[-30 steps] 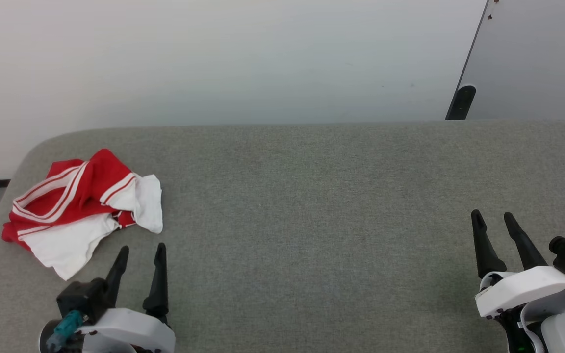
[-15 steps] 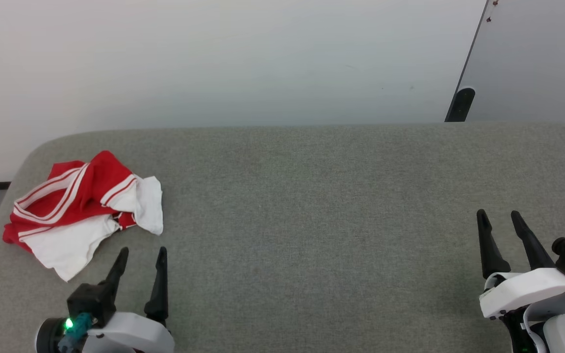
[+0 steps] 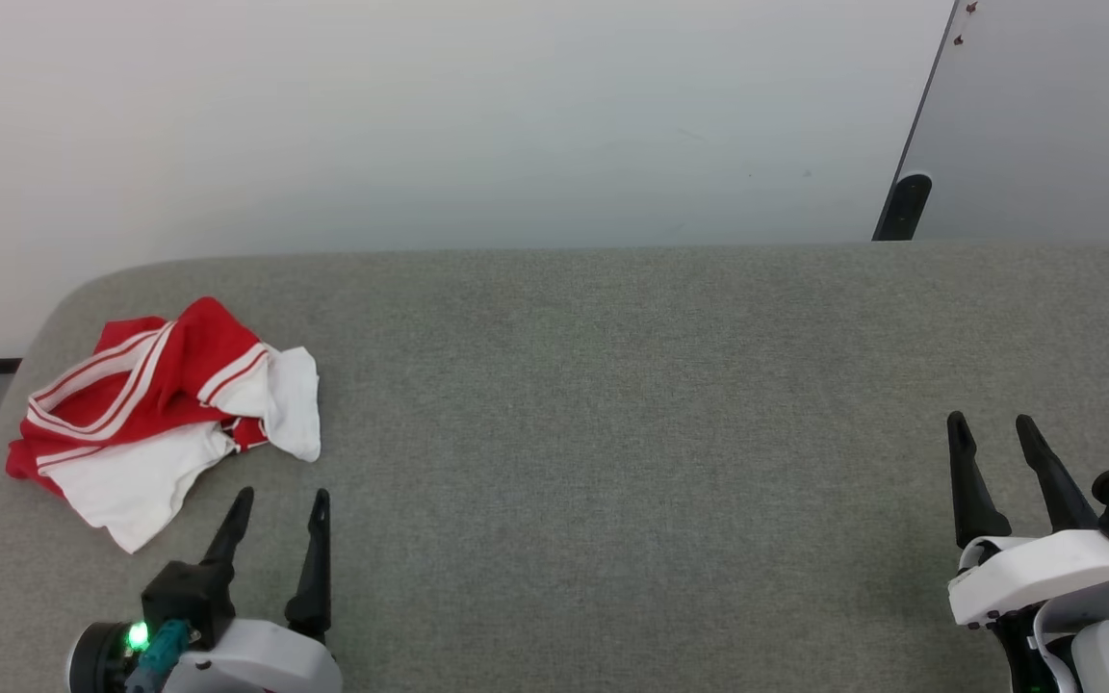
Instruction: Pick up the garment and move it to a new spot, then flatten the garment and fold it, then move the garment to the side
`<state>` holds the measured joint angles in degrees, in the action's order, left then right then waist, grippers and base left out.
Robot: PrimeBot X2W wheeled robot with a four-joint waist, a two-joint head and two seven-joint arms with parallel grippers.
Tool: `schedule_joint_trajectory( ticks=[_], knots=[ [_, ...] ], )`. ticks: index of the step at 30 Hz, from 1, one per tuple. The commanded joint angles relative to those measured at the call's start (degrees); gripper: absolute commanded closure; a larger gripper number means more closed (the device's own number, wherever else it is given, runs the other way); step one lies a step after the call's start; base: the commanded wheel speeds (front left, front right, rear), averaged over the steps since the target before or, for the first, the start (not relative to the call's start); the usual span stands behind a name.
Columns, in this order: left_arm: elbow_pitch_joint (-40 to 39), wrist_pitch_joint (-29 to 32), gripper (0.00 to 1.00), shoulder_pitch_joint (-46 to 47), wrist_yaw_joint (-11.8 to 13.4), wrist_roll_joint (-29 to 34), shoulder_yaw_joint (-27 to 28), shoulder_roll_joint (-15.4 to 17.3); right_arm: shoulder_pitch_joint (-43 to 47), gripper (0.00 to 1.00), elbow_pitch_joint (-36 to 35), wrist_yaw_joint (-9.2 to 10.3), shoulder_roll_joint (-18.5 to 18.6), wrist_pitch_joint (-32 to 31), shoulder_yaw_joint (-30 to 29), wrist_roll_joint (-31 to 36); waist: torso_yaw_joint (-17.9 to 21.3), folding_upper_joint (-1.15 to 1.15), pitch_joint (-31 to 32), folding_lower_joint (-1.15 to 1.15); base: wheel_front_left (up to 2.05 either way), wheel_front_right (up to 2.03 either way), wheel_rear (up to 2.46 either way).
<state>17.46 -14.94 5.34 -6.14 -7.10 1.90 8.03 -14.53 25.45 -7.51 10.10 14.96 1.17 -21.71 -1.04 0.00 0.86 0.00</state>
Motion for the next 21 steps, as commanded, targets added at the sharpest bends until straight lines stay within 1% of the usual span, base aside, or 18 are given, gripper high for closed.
schedule_joint_trajectory(
  ticks=[1,14,17,21],
  knots=[
    [0.0,-0.3,0.0,-0.2,-0.3,0.5,0.1,0.1,0.3,0.0,-0.1,0.04,0.2,0.3,0.3,0.6,0.0,0.0,0.0,0.0,0.0,0.0,0.0],
    [0.0,-0.2,0.0,-0.6,-0.7,0.5,0.5,0.2,0.6,0.0,0.0,0.04,-0.1,0.3,0.2,0.5,-0.9,0.0,-0.1,0.0,0.0,0.0,0.0],
    [0.3,-0.2,0.0,0.0,-0.7,0.7,0.4,-0.1,0.5,0.0,-0.1,0.04,0.2,0.3,0.7,0.5,-2.1,0.0,-0.3,0.0,0.0,0.0,0.0],
    [0.9,-0.2,0.0,0.8,0.0,0.5,0.9,-0.5,0.3,0.0,-0.4,0.04,0.3,0.3,0.8,-0.2,-5.1,0.0,-0.4,0.0,0.0,0.0,0.0]
  ],
)
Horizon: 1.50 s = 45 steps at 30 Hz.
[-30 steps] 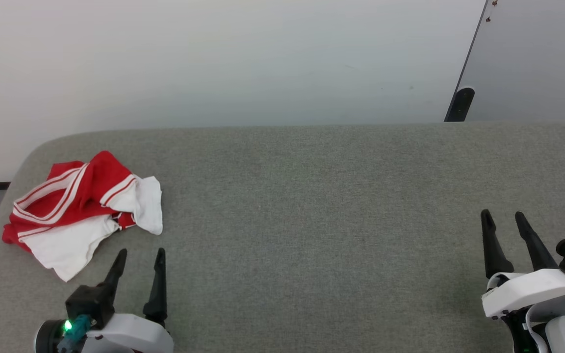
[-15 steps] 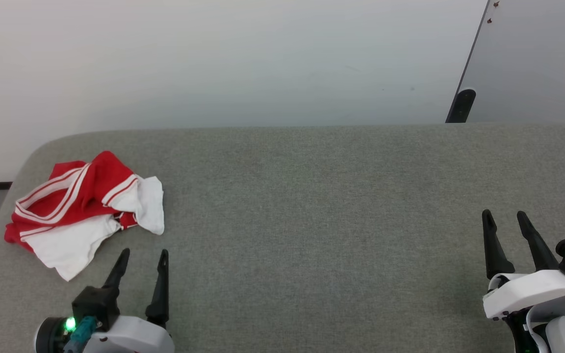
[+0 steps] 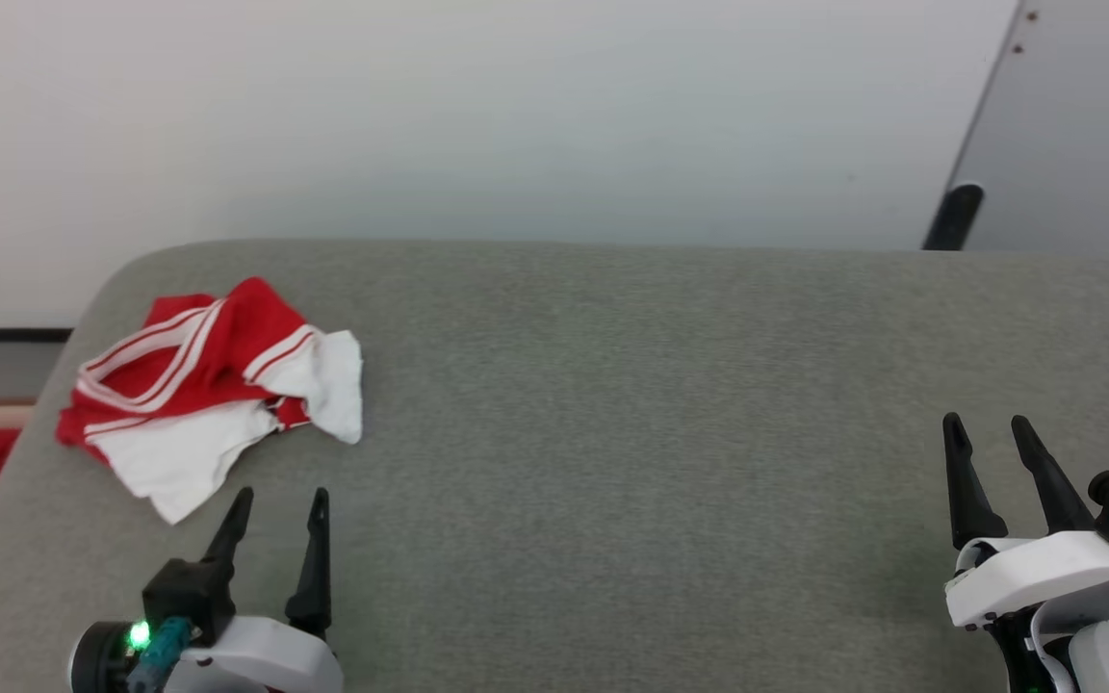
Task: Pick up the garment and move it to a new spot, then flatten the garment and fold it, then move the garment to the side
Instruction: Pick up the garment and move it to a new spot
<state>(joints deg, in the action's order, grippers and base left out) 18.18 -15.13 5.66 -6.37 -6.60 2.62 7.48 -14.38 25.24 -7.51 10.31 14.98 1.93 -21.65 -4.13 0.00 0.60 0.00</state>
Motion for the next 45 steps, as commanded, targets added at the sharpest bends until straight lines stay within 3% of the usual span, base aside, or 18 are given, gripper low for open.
schedule_joint_trajectory(
  ticks=[1,18,30,40,45],
  knots=[
    [0.4,0.0,0.0,0.7,0.3,0.2,-0.1,-0.2,0.3,0.0,-0.3,0.04,0.2,0.3,-0.1,-0.5,-3.1,0.0,-0.2,0.0,0.0,0.0,0.0],
    [1.4,0.0,0.0,0.2,1.8,-0.1,1.1,-1.1,-0.3,0.0,0.8,0.04,0.4,0.3,4.9,-1.0,-25.2,0.0,-0.5,0.0,0.0,0.0,0.0],
    [-7.3,0.0,0.0,-5.9,4.6,-2.8,7.7,-3.4,-11.3,0.0,6.0,0.05,0.6,-0.1,18.4,-4.5,-27.4,0.0,-4.0,0.0,-0.02,-0.02,-0.02],
    [-9.2,0.0,0.0,-7.9,5.3,-2.1,6.8,-4.3,-12.1,0.0,7.2,0.05,2.0,0.2,21.2,-7.9,-27.1,0.0,-3.4,0.0,-0.1,-0.1,-0.1],
    [-8.0,0.0,0.0,-5.4,3.5,-2.1,5.6,-4.3,-9.9,0.0,5.5,0.05,2.4,0.2,19.3,-7.9,-26.6,0.0,-3.2,0.0,0.0,0.0,0.0]
  ],
)
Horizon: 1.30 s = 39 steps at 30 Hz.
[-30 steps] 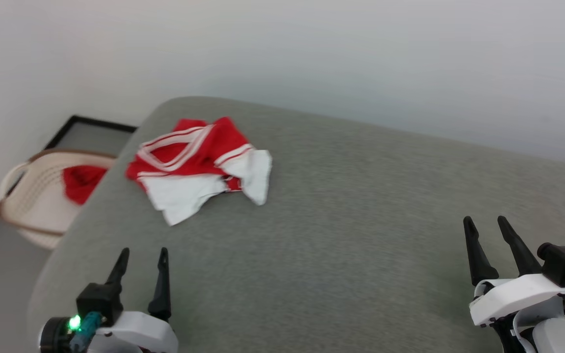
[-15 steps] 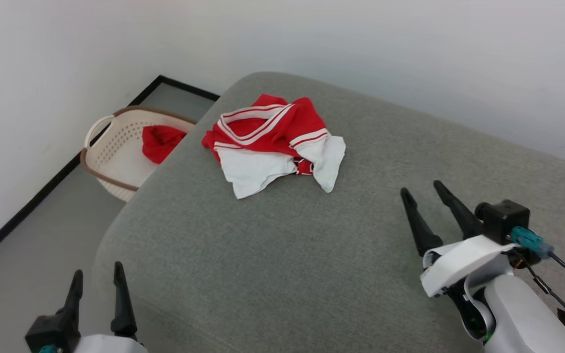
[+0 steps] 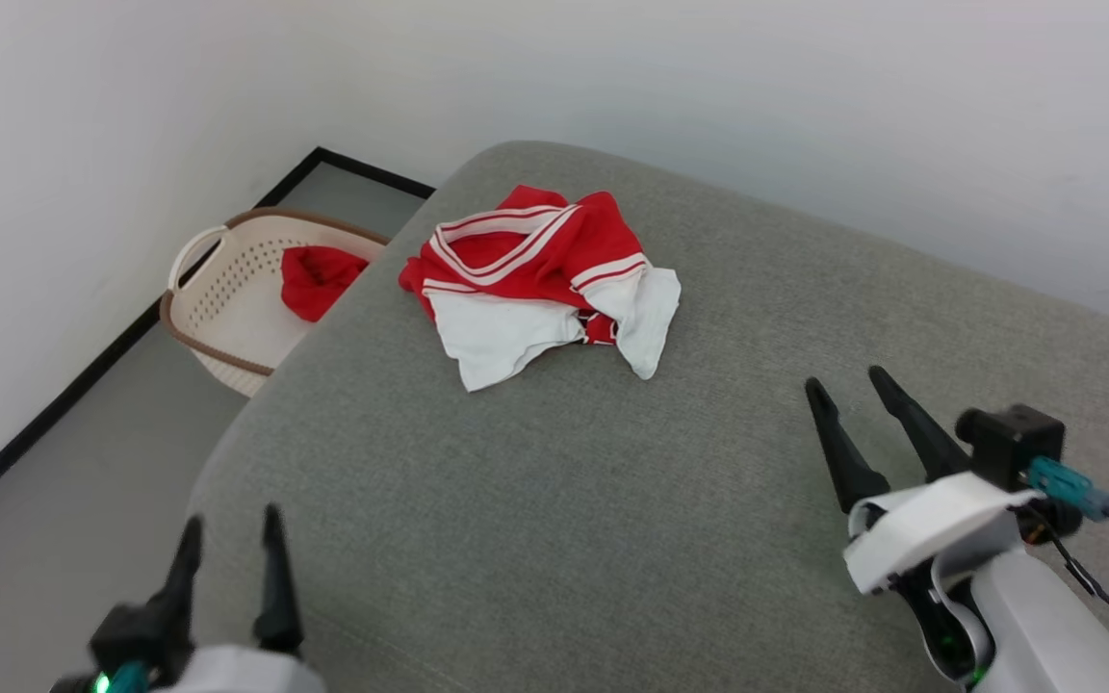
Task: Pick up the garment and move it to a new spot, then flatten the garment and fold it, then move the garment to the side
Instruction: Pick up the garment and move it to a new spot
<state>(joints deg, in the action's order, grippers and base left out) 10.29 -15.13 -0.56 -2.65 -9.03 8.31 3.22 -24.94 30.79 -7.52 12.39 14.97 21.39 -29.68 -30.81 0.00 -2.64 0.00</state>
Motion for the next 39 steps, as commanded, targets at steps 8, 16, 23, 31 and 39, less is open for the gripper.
schedule_joint_trajectory(
  ticks=[8,16,23,31,39],
  knots=[
    [6.8,0.3,0.0,12.6,-3.6,1.4,-5.6,4.2,7.1,0.0,-6.5,0.05,-0.6,0.3,-5.6,3.6,5.2,0.0,-1.2,0.0,0.0,0.0,0.0],
    [15.2,2.7,0.0,30.9,-4.7,-0.4,-8.4,10.7,6.5,0.0,-12.9,0.06,0.8,0.2,-4.6,6.4,17.6,0.0,-10.5,0.0,0.0,0.0,0.0],
    [30.0,5.5,0.0,44.2,-4.8,-3.8,-12.0,18.6,4.4,0.0,-15.6,0.06,-0.8,0.2,-3.7,5.3,26.5,0.0,-16.5,0.0,0.0,0.0,0.0],
    [44.7,16.0,0.0,50.5,-4.8,-14.7,-14.6,25.2,3.4,0.0,-16.6,0.06,-3.4,0.2,-3.9,4.3,33.7,0.0,-18.6,0.0,0.0,0.0,0.0],
    [47.8,28.8,0.0,52.3,-4.8,-23.6,-19.6,29.2,2.1,0.0,-18.1,0.06,-3.6,0.2,-4.2,4.5,37.4,0.0,-22.6,0.0,0.0,0.0,0.0]
  ],
)
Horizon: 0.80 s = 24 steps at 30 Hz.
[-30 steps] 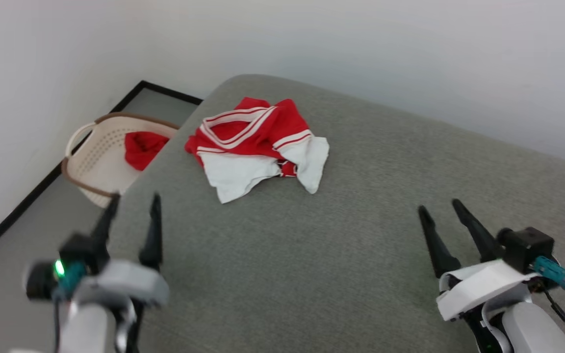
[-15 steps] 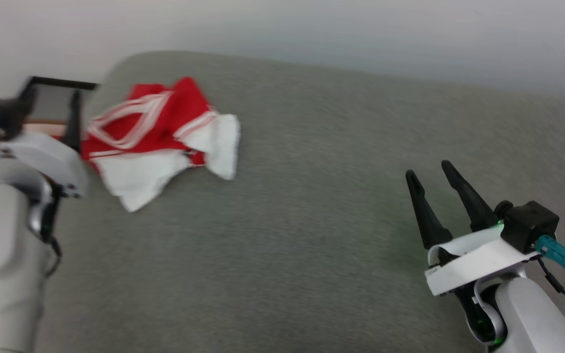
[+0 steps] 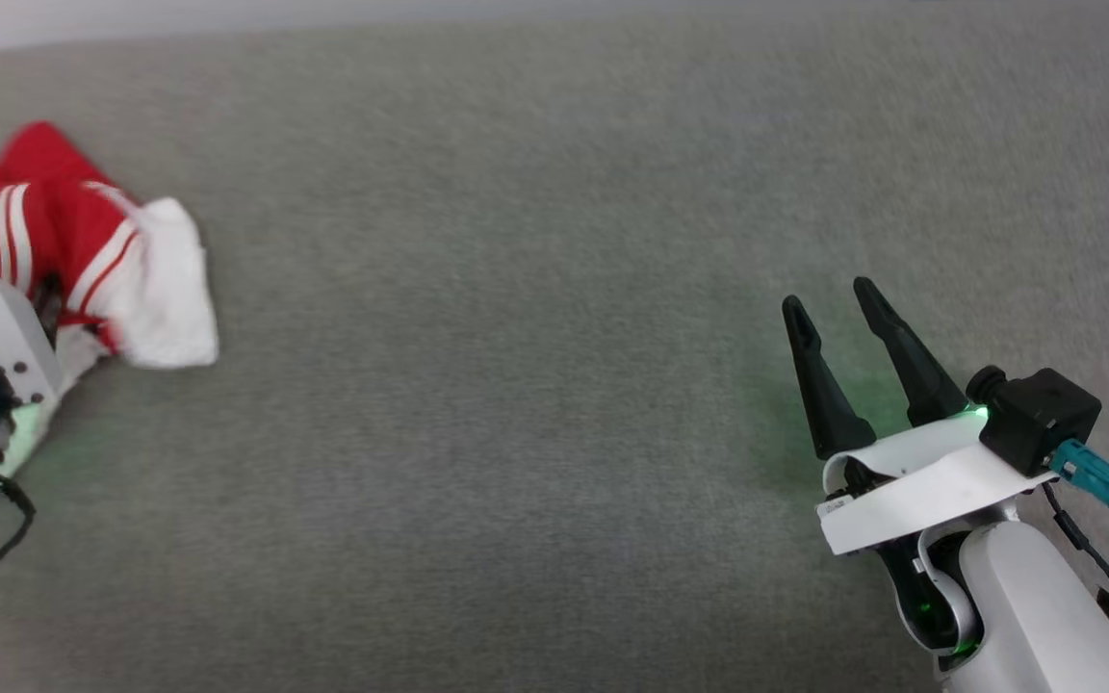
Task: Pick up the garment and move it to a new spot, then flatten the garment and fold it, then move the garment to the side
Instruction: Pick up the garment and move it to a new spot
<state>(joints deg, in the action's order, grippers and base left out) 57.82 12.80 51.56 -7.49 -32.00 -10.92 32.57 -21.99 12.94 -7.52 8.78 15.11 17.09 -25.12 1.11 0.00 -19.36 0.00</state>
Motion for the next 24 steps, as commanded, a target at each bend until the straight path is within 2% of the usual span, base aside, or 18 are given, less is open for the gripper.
schedule_joint_trajectory(
  ticks=[1,6,11,15,16,17,18,19,22,24],
  knots=[
    [0.3,3.0,0.0,0.6,0.0,-1.4,-1.3,-0.1,-1.2,0.0,-0.4,0.06,0.2,0.0,0.2,0.3,5.7,0.0,-6.6,0.0,0.0,0.0,0.0],
    [2.5,9.5,0.0,0.2,0.1,-5.0,-3.7,0.5,-2.5,0.0,-1.5,0.06,0.8,0.0,0.4,0.6,6.5,0.0,-9.0,0.0,0.0,0.0,0.0],
    [5.1,14.8,0.0,-0.9,0.1,-7.9,-6.1,-1.2,-2.9,0.0,-2.4,0.06,0.8,0.0,0.2,1.1,6.1,0.0,-9.4,0.0,0.0,0.0,0.0],
    [4.9,16.5,0.0,-1.6,0.1,-9.5,-8.4,-2.7,-2.8,0.0,-2.9,0.06,0.9,0.0,0.7,1.5,5.1,0.0,-9.2,0.0,0.0,0.0,0.0],
    [4.6,16.6,0.08,-1.6,0.0,-9.8,-8.9,-3.0,-2.9,0.0,-3.0,0.06,1.0,0.0,1.0,1.6,4.8,0.0,-9.0,0.0,0.0,0.0,0.0],
    [4.2,16.3,0.55,-1.7,0.0,-10.3,-9.4,-3.2,-3.0,0.0,-3.0,0.06,1.0,0.0,1.1,1.6,4.6,0.0,-8.7,0.0,0.0,0.0,0.0],
    [3.7,15.4,0.84,-1.9,-0.1,-10.8,-9.8,-3.2,-3.0,0.0,-3.1,0.06,1.0,0.0,1.2,1.6,4.3,0.0,-8.4,0.0,0.0,0.0,0.0],
    [3.4,14.1,1.0,-2.1,-0.1,-11.2,-10.0,-2.8,-3.0,0.0,-3.0,0.06,1.0,0.0,1.3,1.6,4.1,0.0,-8.0,0.0,0.0,0.0,0.0],
    [2.8,9.1,1.0,-1.8,-0.1,-11.2,-10.5,-0.9,-2.5,0.0,-2.8,0.06,1.2,0.0,1.5,1.6,3.5,0.0,-6.2,0.0,0.0,0.0,0.0],
    [3.1,5.6,1.0,-1.3,-0.1,-11.8,-10.5,-0.6,-1.7,0.0,-2.4,0.06,1.2,0.0,1.4,1.5,3.0,0.0,-4.3,0.0,0.0,0.0,0.0]
  ],
)
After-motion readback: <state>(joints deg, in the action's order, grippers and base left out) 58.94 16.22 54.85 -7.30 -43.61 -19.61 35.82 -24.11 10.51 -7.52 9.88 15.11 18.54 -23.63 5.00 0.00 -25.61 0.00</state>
